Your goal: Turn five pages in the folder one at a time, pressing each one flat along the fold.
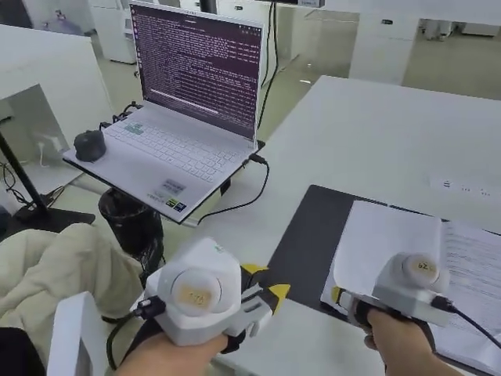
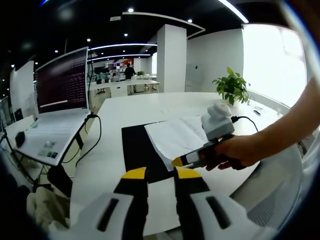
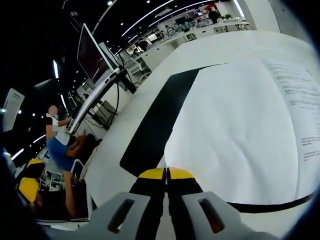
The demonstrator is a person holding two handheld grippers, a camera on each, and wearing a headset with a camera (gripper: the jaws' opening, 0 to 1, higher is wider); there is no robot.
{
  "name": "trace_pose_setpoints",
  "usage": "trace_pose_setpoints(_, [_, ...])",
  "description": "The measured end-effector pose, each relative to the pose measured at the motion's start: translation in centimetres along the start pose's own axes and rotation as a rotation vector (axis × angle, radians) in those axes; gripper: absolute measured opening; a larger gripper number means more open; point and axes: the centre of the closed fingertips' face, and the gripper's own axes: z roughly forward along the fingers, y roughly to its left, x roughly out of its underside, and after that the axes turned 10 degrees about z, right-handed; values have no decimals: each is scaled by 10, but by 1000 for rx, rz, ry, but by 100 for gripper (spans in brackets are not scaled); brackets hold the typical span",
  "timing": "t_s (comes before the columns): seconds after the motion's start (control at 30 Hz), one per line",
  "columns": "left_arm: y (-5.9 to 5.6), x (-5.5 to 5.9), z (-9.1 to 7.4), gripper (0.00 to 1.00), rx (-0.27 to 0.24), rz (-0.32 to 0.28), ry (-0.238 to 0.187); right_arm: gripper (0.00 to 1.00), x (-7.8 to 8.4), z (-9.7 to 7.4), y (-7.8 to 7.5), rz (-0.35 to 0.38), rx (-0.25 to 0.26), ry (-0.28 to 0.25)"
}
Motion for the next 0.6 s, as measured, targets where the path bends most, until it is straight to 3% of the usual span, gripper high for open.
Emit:
trace_pose_setpoints(0.2, [1, 10, 0, 18, -8, -6, 22, 2, 9, 1, 4, 22, -30, 21])
trace_pose_setpoints(0.33, [1, 16, 6, 18, -4, -1, 39, 1, 12, -2, 13, 51, -76, 35])
trace_pose_setpoints(0.43, [-2, 19, 14, 18, 10, 3, 54, 8, 7, -7, 23, 88, -140, 18])
trace_pose_setpoints(0.6, [-17, 24, 38, 19, 68, 27, 93, 5, -8, -27, 15, 133, -177, -8])
